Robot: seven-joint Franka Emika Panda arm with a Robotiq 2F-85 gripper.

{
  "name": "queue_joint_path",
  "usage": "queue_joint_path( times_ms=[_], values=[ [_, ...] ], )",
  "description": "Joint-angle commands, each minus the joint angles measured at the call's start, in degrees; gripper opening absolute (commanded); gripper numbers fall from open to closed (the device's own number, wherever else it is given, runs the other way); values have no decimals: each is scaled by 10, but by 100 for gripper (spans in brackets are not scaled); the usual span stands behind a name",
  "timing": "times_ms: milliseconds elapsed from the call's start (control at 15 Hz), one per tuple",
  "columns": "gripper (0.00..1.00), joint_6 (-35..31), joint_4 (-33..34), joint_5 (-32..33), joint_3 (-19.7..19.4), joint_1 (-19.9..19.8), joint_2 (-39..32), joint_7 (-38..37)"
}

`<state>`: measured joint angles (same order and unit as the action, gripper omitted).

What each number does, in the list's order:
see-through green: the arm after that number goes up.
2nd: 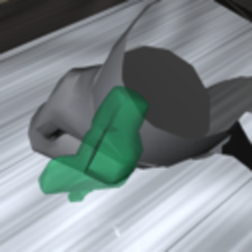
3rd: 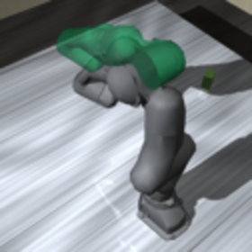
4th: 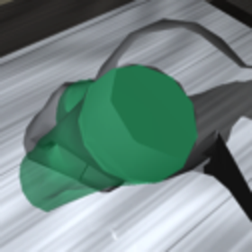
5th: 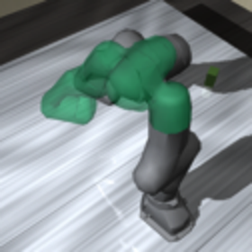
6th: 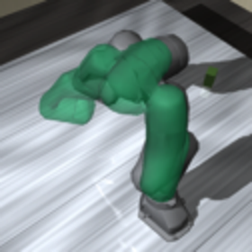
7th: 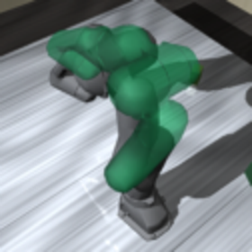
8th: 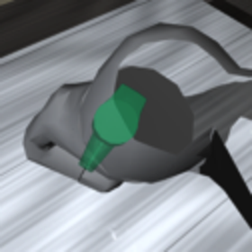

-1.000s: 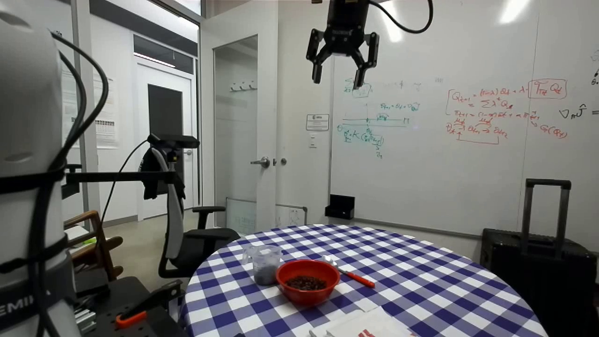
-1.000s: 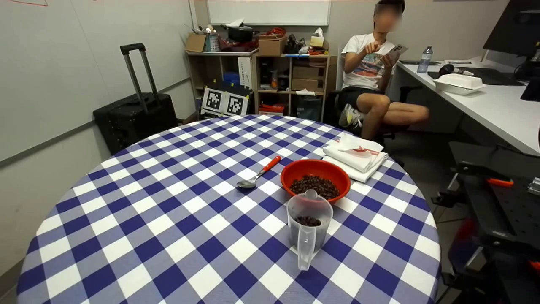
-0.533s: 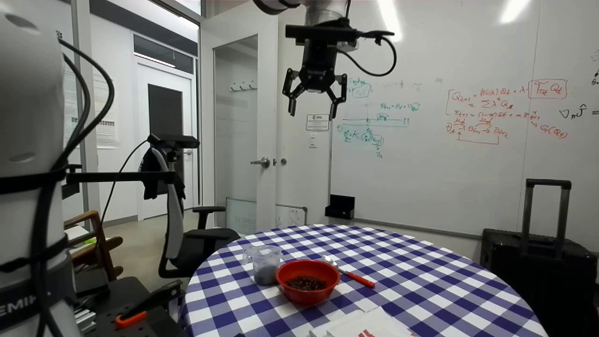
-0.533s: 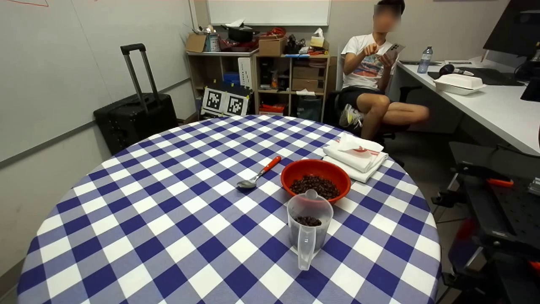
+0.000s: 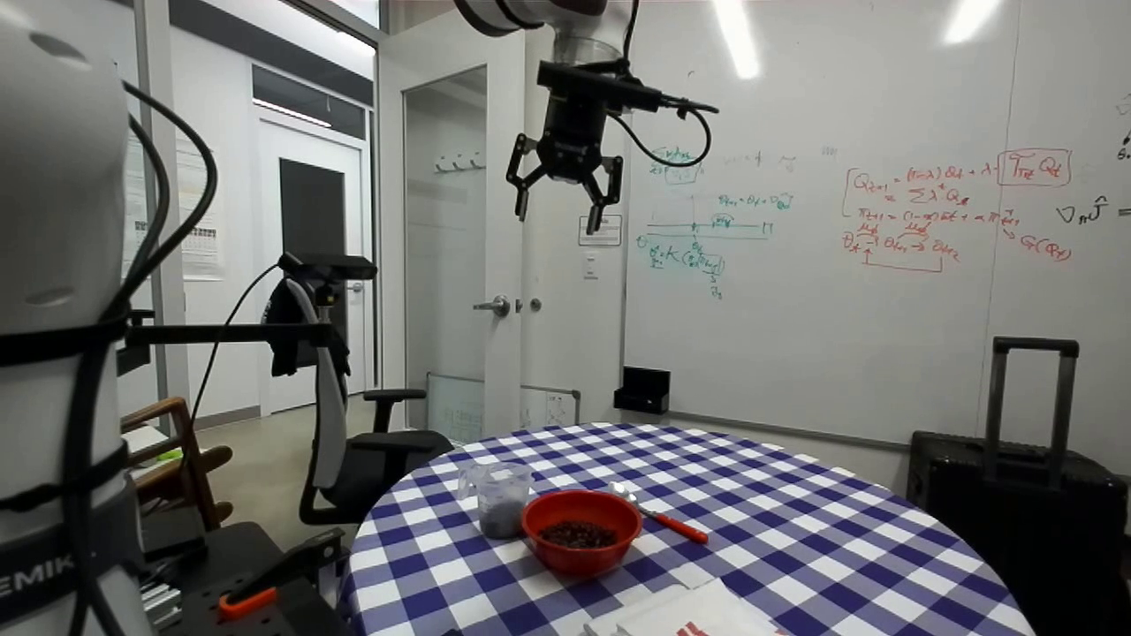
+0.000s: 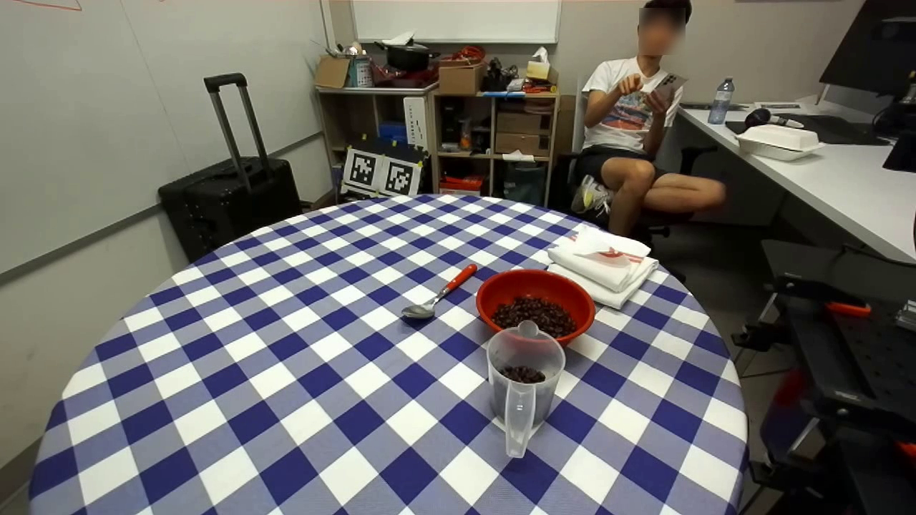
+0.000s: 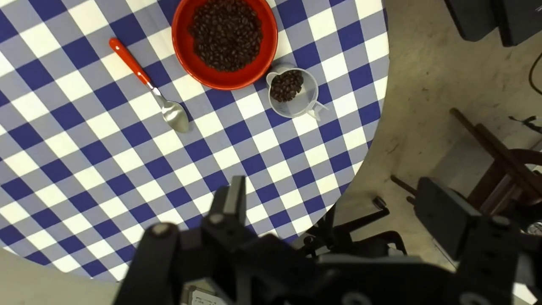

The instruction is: Pour some contents from the transparent jar into the bowl

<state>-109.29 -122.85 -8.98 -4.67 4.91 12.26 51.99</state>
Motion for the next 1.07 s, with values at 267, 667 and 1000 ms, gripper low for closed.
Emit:
queue_joint_path(
  times_ms=[267, 667, 1000],
  values=[
    [100, -3, -2, 0, 9, -3, -1, 27],
    [100, -21, 42, 13, 53, 27, -89, 151],
    [100, -3, 117, 102, 92, 25, -200, 202]
  ],
)
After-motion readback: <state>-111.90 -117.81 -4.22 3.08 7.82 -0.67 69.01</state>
